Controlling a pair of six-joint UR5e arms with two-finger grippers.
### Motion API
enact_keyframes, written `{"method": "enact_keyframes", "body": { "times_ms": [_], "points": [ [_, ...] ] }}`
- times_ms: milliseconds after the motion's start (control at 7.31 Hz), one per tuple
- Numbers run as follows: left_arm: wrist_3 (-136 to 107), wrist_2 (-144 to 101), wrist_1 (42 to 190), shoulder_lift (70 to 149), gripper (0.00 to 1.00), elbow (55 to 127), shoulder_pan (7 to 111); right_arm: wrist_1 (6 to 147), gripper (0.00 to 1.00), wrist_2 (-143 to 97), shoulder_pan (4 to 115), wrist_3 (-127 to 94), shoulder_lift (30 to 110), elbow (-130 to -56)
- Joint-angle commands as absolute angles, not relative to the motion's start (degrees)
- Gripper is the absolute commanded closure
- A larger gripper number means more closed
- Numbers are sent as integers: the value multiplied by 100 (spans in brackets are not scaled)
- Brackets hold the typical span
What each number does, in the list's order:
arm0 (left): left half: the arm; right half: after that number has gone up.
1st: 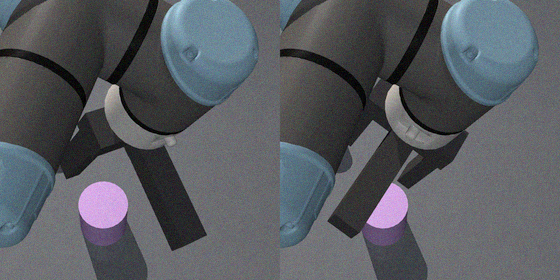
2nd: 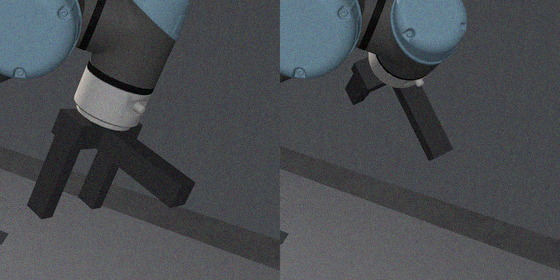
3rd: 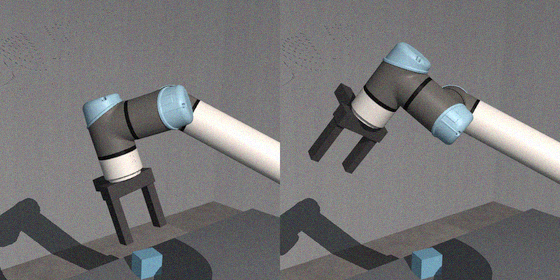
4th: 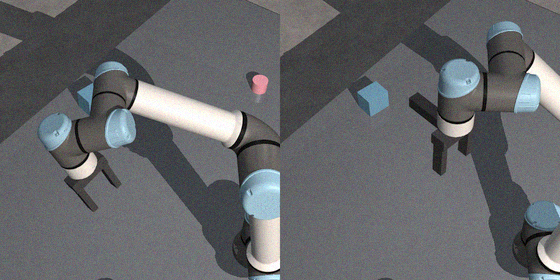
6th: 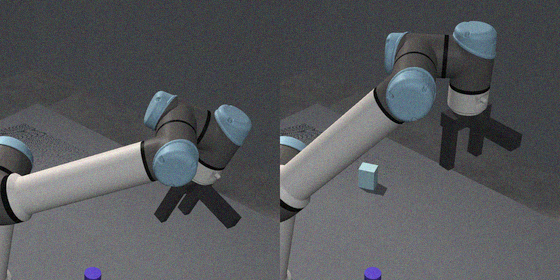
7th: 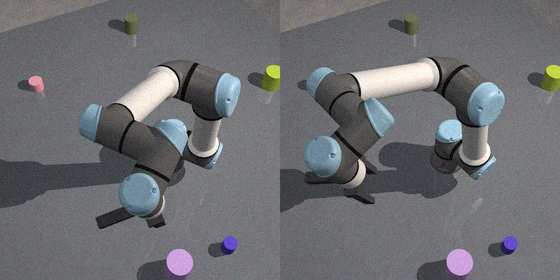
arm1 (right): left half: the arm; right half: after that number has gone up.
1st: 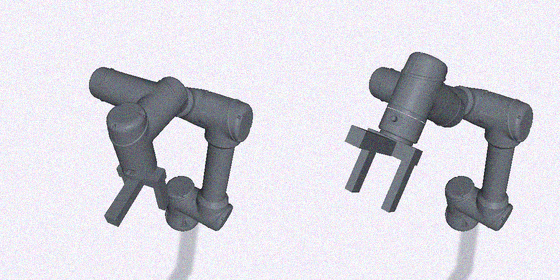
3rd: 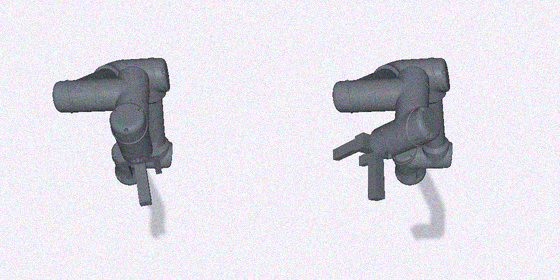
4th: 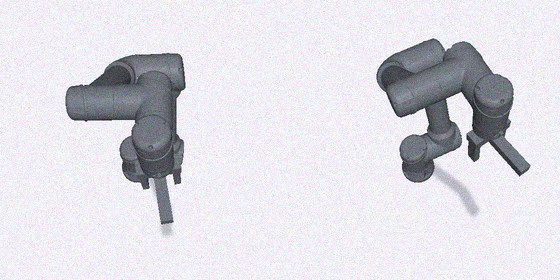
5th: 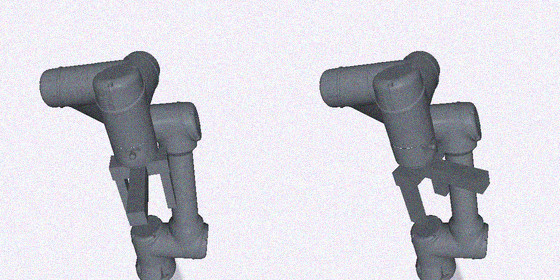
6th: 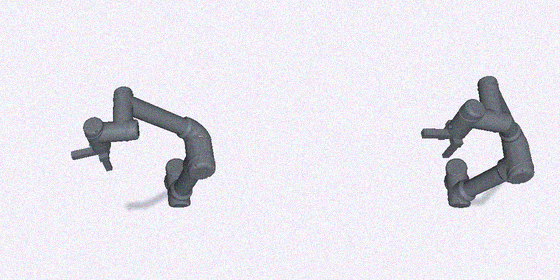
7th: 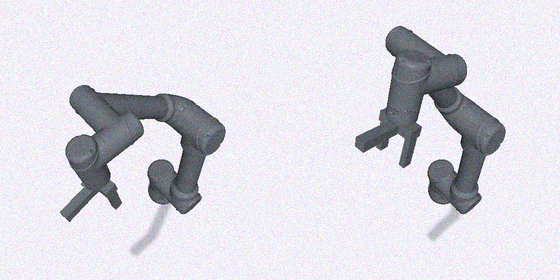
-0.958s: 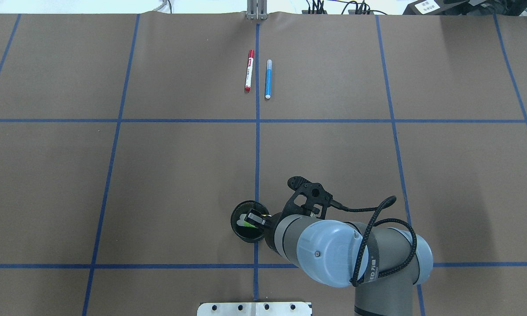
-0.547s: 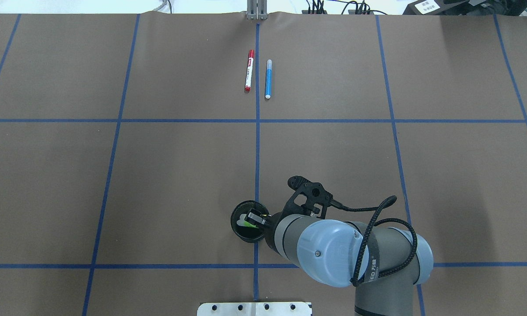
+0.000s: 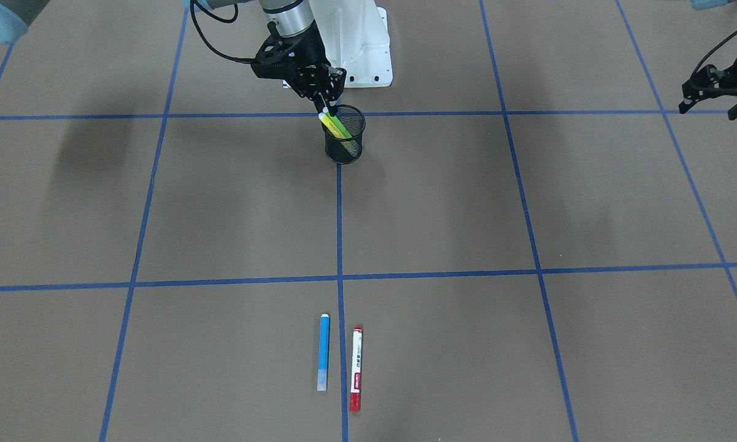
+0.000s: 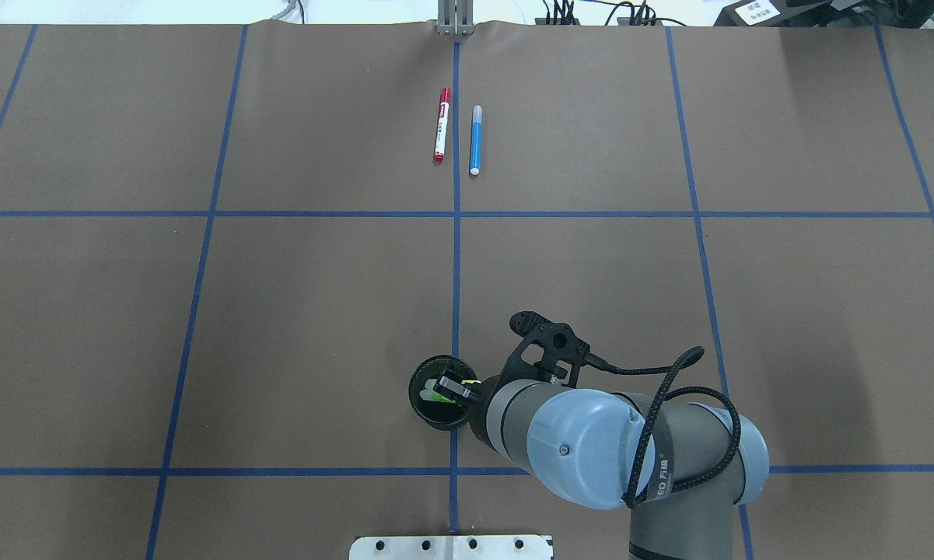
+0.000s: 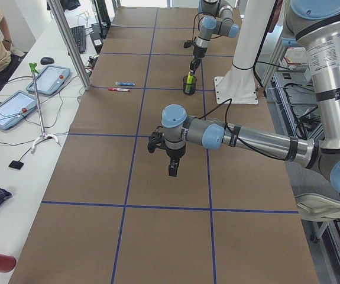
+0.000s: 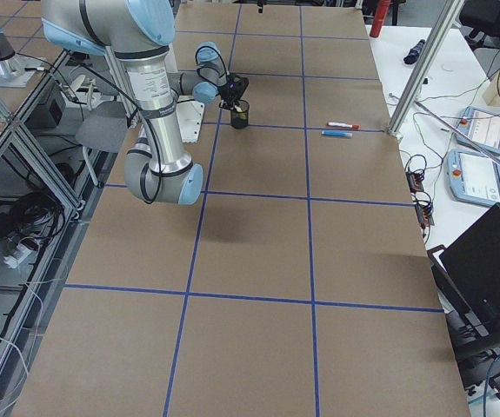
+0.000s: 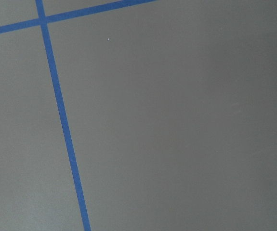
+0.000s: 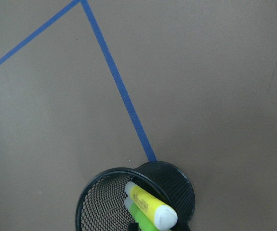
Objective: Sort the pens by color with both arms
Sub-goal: 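Close the right gripper on the green highlighter in the cup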
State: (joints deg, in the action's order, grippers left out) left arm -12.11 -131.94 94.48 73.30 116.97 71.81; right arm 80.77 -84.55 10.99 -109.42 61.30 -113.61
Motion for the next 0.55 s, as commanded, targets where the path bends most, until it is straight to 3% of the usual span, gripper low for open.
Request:
{"method": "enact_keyframes", "body": {
  "times_ms": [0, 410],
  "points": [
    [-1204, -13192, 9448, 7330, 0, 11689, 7181, 8077, 72, -8455, 1099, -10942, 6117, -11382],
    [-1204, -13192, 9448, 7330, 0, 11681, 7181, 8068, 82, -8455, 1116, -10942, 6082, -11539]
  ]
}}
